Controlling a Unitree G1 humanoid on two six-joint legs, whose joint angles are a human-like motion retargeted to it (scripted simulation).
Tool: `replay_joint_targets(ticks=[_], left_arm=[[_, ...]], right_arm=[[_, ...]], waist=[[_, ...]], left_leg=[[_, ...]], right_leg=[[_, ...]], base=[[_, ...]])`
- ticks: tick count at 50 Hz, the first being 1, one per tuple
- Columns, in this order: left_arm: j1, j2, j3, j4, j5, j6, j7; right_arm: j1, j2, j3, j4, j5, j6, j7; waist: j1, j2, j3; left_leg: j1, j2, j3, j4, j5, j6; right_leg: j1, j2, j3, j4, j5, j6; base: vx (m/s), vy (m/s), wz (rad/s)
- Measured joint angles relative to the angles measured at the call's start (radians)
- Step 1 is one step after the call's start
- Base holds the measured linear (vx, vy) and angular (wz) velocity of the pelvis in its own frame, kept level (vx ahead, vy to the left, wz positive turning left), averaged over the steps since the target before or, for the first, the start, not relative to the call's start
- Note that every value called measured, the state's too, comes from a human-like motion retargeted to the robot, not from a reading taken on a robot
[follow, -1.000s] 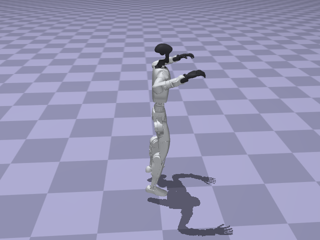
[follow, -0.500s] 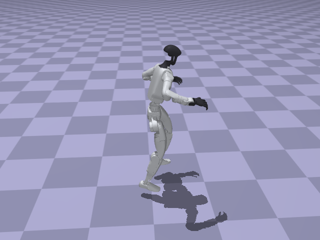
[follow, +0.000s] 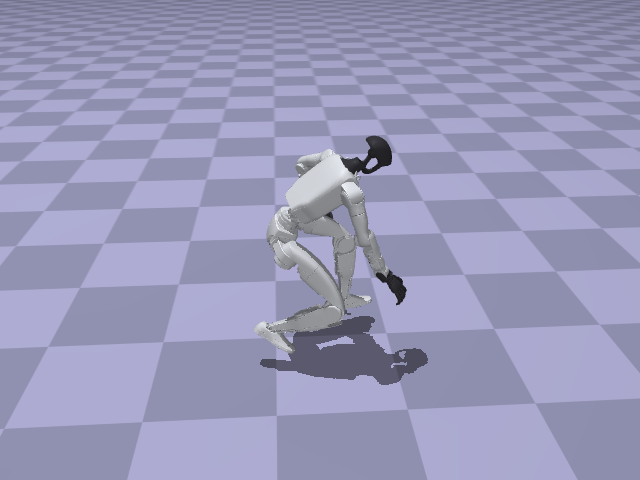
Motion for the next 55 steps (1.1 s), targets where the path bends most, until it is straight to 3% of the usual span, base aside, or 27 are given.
replay_joint_targets(ticks=[3,5,13,15,19,23,26,33,40,47,52,55], left_arm=[[0.003,0.05,-0.059,0.0,-0.03,-0.035,0.041],[0.023,0.064,-0.085,0.0,-0.048,-0.067,0.079],[-0.171,0.153,-0.307,-0.124,-0.097,-0.102,0.225],[-0.287,0.181,-0.411,-0.16,-0.068,-0.111,0.257],[-0.576,0.202,-0.647,-0.194,-0.036,-0.141,0.349],[-0.847,0.189,-0.831,-0.146,-0.04,-0.157,0.454],[-1.006,0.172,-0.913,-0.038,-0.05,-0.153,0.477],[-1.255,0.076,-0.919,0.385,0.031,-0.075,0.48],[-1.411,-0.046,-0.899,0.725,0.021,-0.029,0.45],[-1.516,-0.094,-0.896,0.85,0.063,-0.004,0.497],[-1.528,-0.086,-0.873,0.93,0.141,0.005,0.571],[-1.521,-0.02,-0.926,0.912,0.245,-0.01,0.648]], right_arm=[[0.042,-0.024,0.087,-0.023,-0.071,-0.019,-0.041],[0.083,-0.034,0.155,-0.029,-0.121,-0.06,-0.074],[0.102,-0.095,0.341,0.039,-0.129,-0.073,-0.171],[0.097,-0.105,0.394,0.047,-0.113,-0.082,-0.203],[0.129,-0.109,0.384,0.023,0.119,-0.213,-0.383],[0.162,-0.108,0.365,-0.01,0.094,-0.278,-0.66],[0.168,-0.084,0.344,-0.048,0.068,-0.295,-0.747],[0.114,0.074,0.301,-0.02,-0.023,-0.236,-0.78],[0.009,0.23,0.34,0.013,-0.096,-0.166,-0.794],[-0.091,0.36,0.324,-0.01,-0.136,-0.156,-0.852],[-0.145,0.425,0.333,-0.017,-0.18,-0.183,-0.915],[-0.143,0.42,0.317,-0.046,-0.21,-0.231,-0.961]], waist=[[-0.033,-0.016,0.0],[-0.028,-0.016,0.0],[0.049,-0.03,0.0],[0.046,-0.02,0.0],[0.013,-0.035,0.0],[-0.028,-0.086,0.0],[-0.076,-0.134,0.0],[-0.199,-0.252,0.0],[-0.315,-0.357,0.0],[-0.42,-0.472,0.0],[-0.49,-0.482,0.0],[-0.515,-0.482,0.0]], left_leg=[[0.0,0.018,0.068,0.213,-0.073,0.012],[0.0,0.109,0.12,0.411,-0.091,0.01],[0.0,0.313,0.162,0.745,-0.249,0.025],[0.0,0.334,0.152,0.791,-0.276,0.006],[0.0,0.375,0.187,0.872,-0.317,-0.01],[0.0,0.414,0.239,0.93,-0.347,-0.028],[0.0,0.422,0.261,0.953,-0.362,-0.056],[0.0,0.446,0.282,0.973,-0.399,-0.124],[0.0,0.472,0.283,0.976,-0.445,-0.149],[0.0,0.496,0.275,0.992,-0.504,-0.186],[0.0,0.498,0.261,0.996,-0.532,-0.204],[0.0,0.478,0.252,0.993,-0.54,-0.204]], right_leg=[[0.047,-0.033,0.138,0.179,-0.091,0.041],[0.104,-0.013,0.239,0.31,-0.124,0.113],[0.106,0.196,0.513,0.632,-0.077,0.183],[0.096,0.216,0.522,0.675,-0.031,0.152],[0.035,0.221,0.579,0.775,0.053,0.093],[-0.033,0.226,0.636,0.846,0.136,0.039],[-0.025,0.211,0.639,0.861,0.163,0.028],[0.036,0.197,0.584,0.847,0.15,0.051],[0.036,0.211,0.568,0.814,0.112,0.079],[-0.007,0.219,0.583,0.805,0.092,0.075],[-0.005,0.223,0.572,0.794,0.082,0.078],[0.02,0.202,0.562,0.779,0.066,0.09]], base=[[0.19,0.0,0.09],[0.25,0.04,-0.89],[0.14,-0.05,-0.89],[0.16,-0.08,-0.41],[0.16,-0.08,-0.13],[0.2,-0.11,0.13],[0.25,-0.13,0.44],[0.26,-0.16,0.44],[0.2,-0.1,0.11],[0.14,-0.05,-0.07],[0.1,-0.03,-0.02],[0.09,-0.03,0.21]])
